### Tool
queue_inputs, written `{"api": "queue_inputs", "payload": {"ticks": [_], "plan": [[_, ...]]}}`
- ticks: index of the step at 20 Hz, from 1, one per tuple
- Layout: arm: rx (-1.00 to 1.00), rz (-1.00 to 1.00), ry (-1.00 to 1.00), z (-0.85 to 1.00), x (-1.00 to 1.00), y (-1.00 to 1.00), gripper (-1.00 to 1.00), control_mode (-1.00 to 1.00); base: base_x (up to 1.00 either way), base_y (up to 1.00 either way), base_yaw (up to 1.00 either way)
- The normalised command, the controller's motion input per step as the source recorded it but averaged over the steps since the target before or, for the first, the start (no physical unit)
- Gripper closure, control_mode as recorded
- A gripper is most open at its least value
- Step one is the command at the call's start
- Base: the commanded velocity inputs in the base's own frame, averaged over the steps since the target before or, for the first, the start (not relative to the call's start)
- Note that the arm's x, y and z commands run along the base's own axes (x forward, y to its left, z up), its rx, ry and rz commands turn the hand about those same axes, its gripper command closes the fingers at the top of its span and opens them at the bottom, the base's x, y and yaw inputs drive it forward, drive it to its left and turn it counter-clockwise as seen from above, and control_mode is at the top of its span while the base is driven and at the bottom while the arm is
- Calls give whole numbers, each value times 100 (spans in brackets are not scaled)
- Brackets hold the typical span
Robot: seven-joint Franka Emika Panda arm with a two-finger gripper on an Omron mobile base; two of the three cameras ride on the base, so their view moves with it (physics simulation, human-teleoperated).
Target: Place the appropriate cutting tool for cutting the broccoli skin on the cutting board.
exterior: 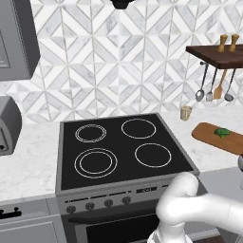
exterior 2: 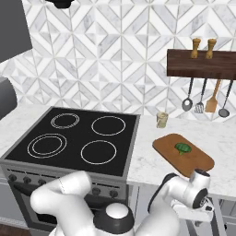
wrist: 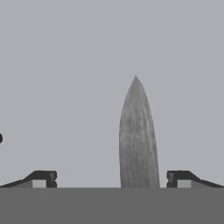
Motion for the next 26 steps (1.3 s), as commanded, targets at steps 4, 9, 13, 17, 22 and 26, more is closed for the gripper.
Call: {"api": "queue_inputs", "payload": {"ticks": [4,9,13,17,22,26], "plan": [[0,2,0,-58,0,-2,-100,-100,0,0,0],[0,3,0,-40,-3,-22,-100,-100,0,0,0],[0,4,0,-21,0,-38,-100,-100,0,0,0],[0,5,0,-30,-49,-33,-100,-100,0,0,0],[0,3,6,-64,-53,0,-100,-100,0,0,0],[0,7,11,-67,-21,0,100,-100,0,0,0]]}}
